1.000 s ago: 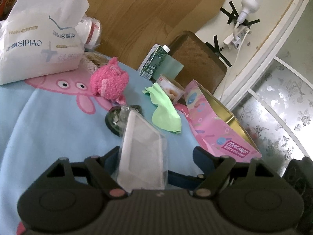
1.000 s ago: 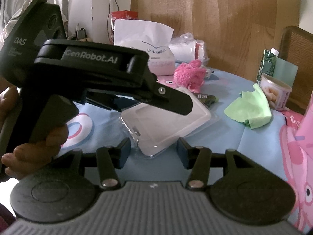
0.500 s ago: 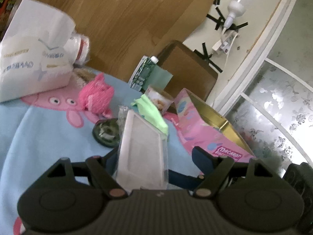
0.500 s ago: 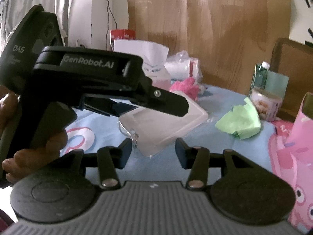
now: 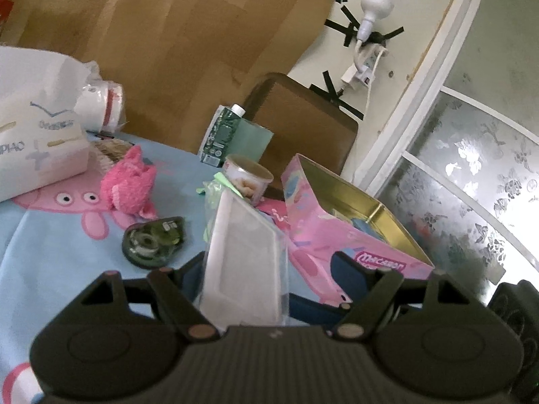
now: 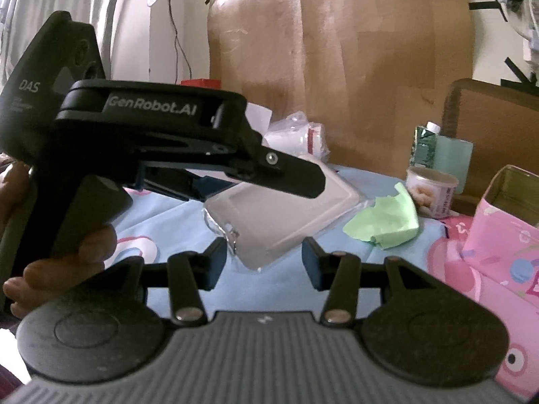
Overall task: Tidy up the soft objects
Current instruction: 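Carry the clear tray into the pink tin and open the left gripper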
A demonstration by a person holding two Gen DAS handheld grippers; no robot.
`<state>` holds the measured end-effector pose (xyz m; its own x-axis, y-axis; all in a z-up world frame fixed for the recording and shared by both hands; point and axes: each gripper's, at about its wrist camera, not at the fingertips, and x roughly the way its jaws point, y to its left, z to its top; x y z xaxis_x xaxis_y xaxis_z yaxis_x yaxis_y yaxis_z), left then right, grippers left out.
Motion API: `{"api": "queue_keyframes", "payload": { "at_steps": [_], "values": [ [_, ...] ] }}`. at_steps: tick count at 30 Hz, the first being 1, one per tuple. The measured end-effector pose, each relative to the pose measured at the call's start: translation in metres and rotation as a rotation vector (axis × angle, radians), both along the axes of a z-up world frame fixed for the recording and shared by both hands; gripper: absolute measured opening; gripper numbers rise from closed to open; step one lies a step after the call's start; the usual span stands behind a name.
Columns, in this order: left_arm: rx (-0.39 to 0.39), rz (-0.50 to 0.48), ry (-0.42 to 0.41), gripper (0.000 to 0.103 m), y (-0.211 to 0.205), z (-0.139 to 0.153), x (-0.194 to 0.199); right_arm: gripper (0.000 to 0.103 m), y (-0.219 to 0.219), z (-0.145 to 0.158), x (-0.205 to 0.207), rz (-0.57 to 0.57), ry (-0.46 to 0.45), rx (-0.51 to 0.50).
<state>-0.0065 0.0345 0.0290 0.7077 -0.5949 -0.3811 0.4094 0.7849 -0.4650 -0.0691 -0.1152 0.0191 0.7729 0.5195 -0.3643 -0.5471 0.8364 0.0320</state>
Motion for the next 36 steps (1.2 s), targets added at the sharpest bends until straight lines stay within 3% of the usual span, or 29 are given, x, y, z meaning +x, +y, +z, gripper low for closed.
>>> {"api": "queue_keyframes", "payload": {
  "at_steps": [18,36],
  "values": [
    [0.067,-0.048,-0.036,0.079,-0.046,0.020,0.010,0.052,-0.035,0.006,-0.004,-0.072,-0.046,0.059],
    [0.144,-0.202,-0.135,0.079,-0.170,0.056,0.046,0.053,-0.124,0.022,0.007,-0.278,-0.142,0.098]
  ]
}}
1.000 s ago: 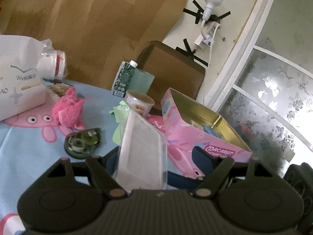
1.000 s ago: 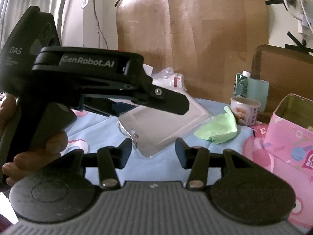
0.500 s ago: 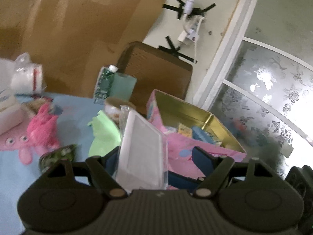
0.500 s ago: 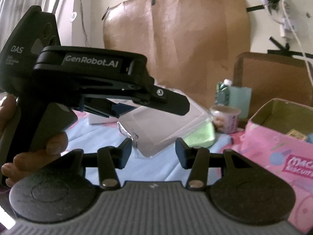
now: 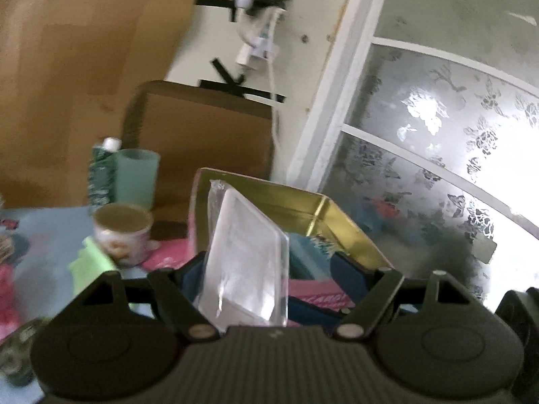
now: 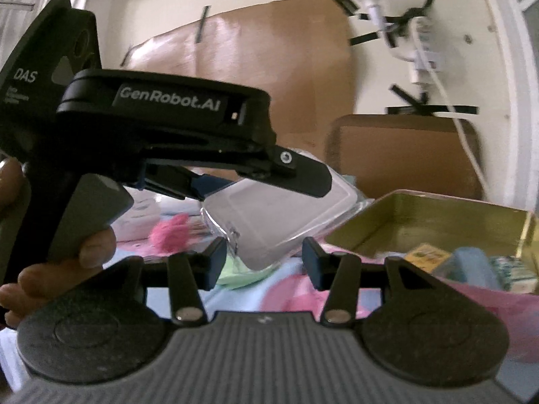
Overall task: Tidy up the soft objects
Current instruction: 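Carry the clear tray into the pink tin and open the left gripper, then move the right gripper to the pink fuzzy sock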
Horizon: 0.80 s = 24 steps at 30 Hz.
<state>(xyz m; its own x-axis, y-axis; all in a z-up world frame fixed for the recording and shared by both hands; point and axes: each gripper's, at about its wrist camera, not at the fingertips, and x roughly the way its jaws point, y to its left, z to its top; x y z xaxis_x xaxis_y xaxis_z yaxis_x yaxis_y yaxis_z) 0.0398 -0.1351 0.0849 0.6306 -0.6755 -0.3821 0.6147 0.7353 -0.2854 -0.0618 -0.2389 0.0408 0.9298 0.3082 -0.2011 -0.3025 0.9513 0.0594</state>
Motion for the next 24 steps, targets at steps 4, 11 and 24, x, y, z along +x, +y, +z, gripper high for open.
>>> {"api": "queue_keyframes", "payload": {
  "at_steps": [4,11,24],
  "values": [
    [0.015,-0.044,0.002,0.079,-0.036,0.001,0.010,0.053,-0.024,-0.003,0.001,-0.062,0.001,0.010],
    [0.042,-0.120,-0.012,0.082,-0.093,-0.005,0.024,0.053,-0.065,-0.010,0.015,-0.159,0.056,0.050],
    [-0.013,0.034,0.103,0.083,-0.028,-0.023,0.037,0.066,-0.076,-0.019,0.016,-0.378,0.037,0.017]
  ]
}}
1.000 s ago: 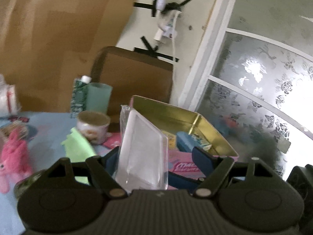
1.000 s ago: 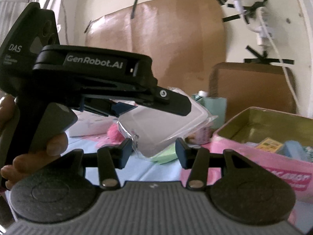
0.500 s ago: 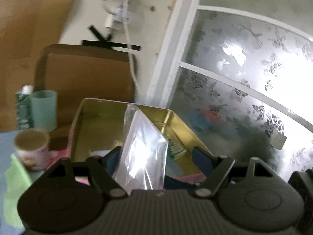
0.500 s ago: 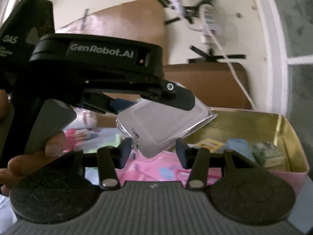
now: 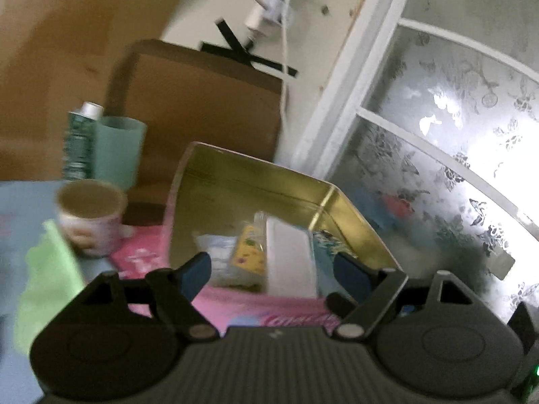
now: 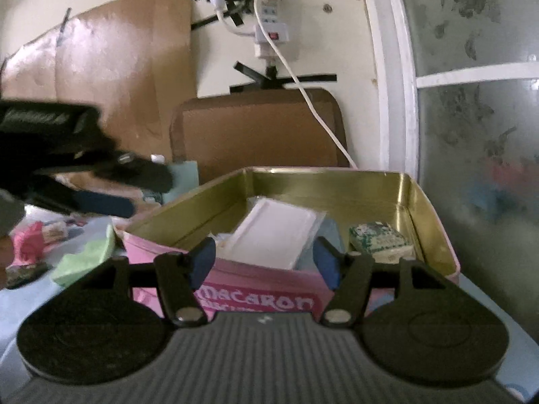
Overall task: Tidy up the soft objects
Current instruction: 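Move the right gripper to the pink fuzzy sock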
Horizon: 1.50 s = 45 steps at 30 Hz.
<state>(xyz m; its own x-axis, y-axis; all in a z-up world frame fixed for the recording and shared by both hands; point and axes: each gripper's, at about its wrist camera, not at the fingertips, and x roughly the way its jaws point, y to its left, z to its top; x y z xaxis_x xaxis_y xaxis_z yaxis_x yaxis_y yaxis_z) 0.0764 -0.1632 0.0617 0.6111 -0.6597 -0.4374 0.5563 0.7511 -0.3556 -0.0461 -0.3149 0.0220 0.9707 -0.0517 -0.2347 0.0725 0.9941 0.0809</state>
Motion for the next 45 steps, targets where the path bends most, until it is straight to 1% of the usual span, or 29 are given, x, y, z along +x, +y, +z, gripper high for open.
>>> {"api": "queue_keyframes", "payload": {
  "at_steps": [3,5,8,12,16,19,20,22,23,24,25,27,30,31,33,35,36,38,42,45],
  "values": [
    [0.025,0.034,-0.042,0.083,0.033,-0.001,-0.021,0.066,0.013,0.006,-0.007,0.048,-0.035,0.001],
    [0.040,0.047,-0.055,0.083,0.055,-0.003,-0.033,0.066,0.025,0.011,-0.009,0.096,-0.048,0.011],
    [0.065,0.103,-0.068,0.083,0.098,-0.013,-0.052,0.066,0.052,0.015,-0.006,0.212,-0.036,0.023],
    [0.095,0.238,-0.053,0.083,0.161,-0.029,-0.067,0.066,0.106,0.014,0.012,0.371,0.040,0.004],
    [0.101,0.419,-0.025,0.083,0.225,-0.039,-0.069,0.066,0.154,0.014,0.039,0.505,0.123,-0.006],
    [0.071,0.539,0.007,0.083,0.262,-0.045,-0.064,0.071,0.185,0.013,0.064,0.563,0.170,0.008],
    [0.054,0.561,0.021,0.083,0.270,-0.048,-0.062,0.073,0.196,0.012,0.074,0.571,0.188,0.016],
    [0.020,0.594,0.056,0.083,0.285,-0.058,-0.058,0.073,0.213,0.007,0.090,0.578,0.227,0.020],
    [0.003,0.597,0.070,0.083,0.290,-0.064,-0.058,0.073,0.222,0.005,0.095,0.584,0.246,0.021],
    [-0.017,0.597,0.097,0.079,0.294,-0.069,-0.057,0.073,0.229,0.004,0.102,0.589,0.265,0.020],
    [-0.048,0.587,0.102,0.079,0.299,-0.069,-0.057,0.073,0.238,0.002,0.109,0.591,0.280,0.013],
    [-0.073,0.590,0.082,0.080,0.303,-0.068,-0.060,0.073,0.253,0.001,0.120,0.590,0.301,-0.019],
    [-0.082,0.578,0.062,0.080,0.304,-0.067,-0.064,0.073,0.272,-0.002,0.132,0.593,0.320,-0.069],
    [-0.077,0.589,0.051,0.078,0.304,-0.067,-0.067,0.072,0.276,-0.003,0.135,0.597,0.324,-0.078],
    [-0.083,0.610,0.055,0.078,0.306,-0.068,-0.068,0.065,0.282,-0.004,0.142,0.601,0.337,-0.085],
    [-0.128,0.574,0.063,0.078,0.310,-0.069,-0.068,0.047,0.286,-0.007,0.148,0.587,0.348,-0.107],
    [-0.134,0.576,0.062,0.078,0.311,-0.070,-0.069,0.046,0.286,-0.007,0.148,0.588,0.346,-0.111],
    [-0.137,0.581,0.058,0.079,0.311,-0.070,-0.069,0.040,0.282,-0.006,0.145,0.583,0.332,-0.103],
    [-0.141,0.582,0.046,0.080,0.310,-0.069,-0.071,0.039,0.266,0.010,0.127,0.548,0.235,-0.071],
    [-0.146,0.583,0.050,0.080,0.312,-0.070,-0.069,0.039,0.248,0.023,0.099,0.552,0.154,-0.050]
  ]
}}
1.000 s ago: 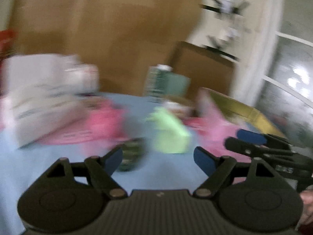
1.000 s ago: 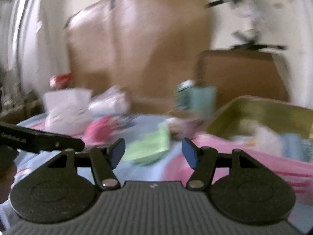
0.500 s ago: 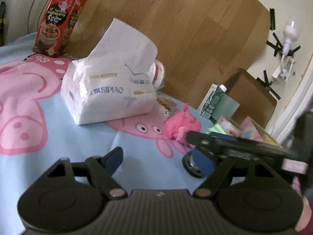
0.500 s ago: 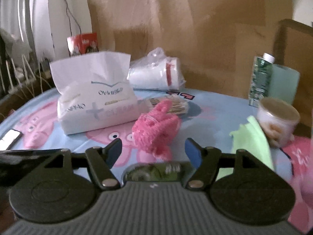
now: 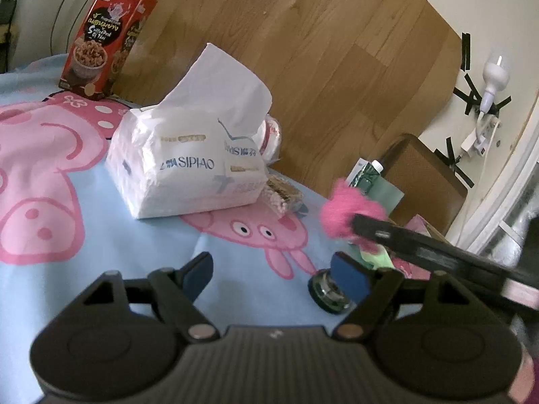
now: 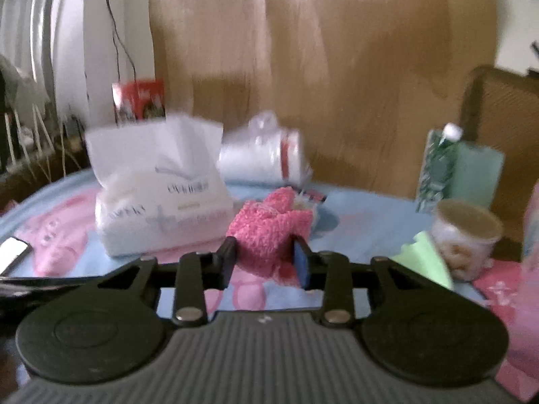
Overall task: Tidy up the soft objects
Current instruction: 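Move the right gripper to the pink fuzzy sock, then grasp the pink fuzzy sock with the right gripper and lift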
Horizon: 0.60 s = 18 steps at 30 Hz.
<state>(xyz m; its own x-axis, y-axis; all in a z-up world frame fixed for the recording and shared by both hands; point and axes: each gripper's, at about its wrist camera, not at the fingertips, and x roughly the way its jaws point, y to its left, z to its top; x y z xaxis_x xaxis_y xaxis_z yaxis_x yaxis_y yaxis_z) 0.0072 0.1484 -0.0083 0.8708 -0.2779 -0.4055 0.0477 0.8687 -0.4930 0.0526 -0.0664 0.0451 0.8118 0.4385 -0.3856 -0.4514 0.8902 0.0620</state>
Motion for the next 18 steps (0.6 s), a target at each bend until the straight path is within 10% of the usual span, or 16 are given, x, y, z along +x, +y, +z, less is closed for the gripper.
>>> {"api": "queue_keyframes", "payload": {
  "at_steps": [18],
  "values": [
    [0.027,0.001,0.034,0.082,-0.004,-0.001,0.005,0.046,0.007,-0.042,-0.087,0.165,0.019,-0.170]
  ]
}}
